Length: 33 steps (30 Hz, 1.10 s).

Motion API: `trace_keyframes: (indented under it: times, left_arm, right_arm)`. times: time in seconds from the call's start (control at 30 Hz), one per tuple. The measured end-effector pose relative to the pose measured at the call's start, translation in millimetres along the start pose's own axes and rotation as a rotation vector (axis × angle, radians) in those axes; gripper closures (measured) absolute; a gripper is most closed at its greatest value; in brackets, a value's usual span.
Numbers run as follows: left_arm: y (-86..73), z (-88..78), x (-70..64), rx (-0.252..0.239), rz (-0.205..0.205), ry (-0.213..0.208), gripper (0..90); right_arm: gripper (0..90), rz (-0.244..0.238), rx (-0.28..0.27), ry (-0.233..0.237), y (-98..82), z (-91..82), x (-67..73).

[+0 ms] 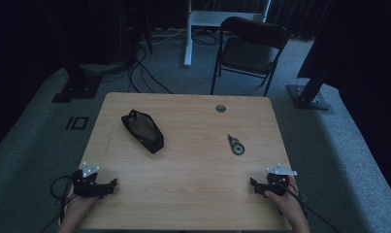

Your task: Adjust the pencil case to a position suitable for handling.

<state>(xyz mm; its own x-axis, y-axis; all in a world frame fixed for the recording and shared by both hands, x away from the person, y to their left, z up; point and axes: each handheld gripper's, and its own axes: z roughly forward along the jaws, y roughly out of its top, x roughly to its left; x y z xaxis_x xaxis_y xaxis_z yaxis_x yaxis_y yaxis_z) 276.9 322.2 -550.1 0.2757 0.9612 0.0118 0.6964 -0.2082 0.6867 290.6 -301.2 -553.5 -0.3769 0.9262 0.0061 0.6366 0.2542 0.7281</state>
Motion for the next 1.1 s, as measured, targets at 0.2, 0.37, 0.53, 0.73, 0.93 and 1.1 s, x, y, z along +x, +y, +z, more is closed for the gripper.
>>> trace_keyframes:
  times: [0.2, 0.37, 0.53, 0.73, 0.93, 1.1]
  left_arm:
    - [0.1, 0.0, 0.1, 0.000, 0.002, -0.002, 0.1]
    - [0.1, 0.0, 0.0, 0.000, 0.002, -0.002, 0.2]
    - [0.1, 0.1, 0.0, 0.000, 0.002, -0.001, 0.2]
    - [0.1, 0.0, 0.1, 0.000, 0.002, -0.002, 0.2]
    - [0.1, 0.0, 0.1, 0.000, 0.002, -0.002, 0.2]
    - [0.1, 0.0, 0.1, 0.000, 0.002, -0.001, 0.2]
  right_arm:
    - [11.5, 0.003, 0.001, -0.002, 0.3, 0.1, 0.3]
    - [11.5, 0.009, 0.001, -0.009, 1.0, 0.8, 2.1]
    - [12.5, 0.010, 0.009, -0.001, 3.3, 1.6, 6.1]
    - [13.2, 0.004, 0.014, -0.005, 8.8, 4.9, 10.1]
    - [13.1, -0.005, 0.002, -0.007, 13.0, 8.0, 14.3]
    - [13.1, -0.004, -0.015, 0.008, 17.7, 9.3, 18.2]
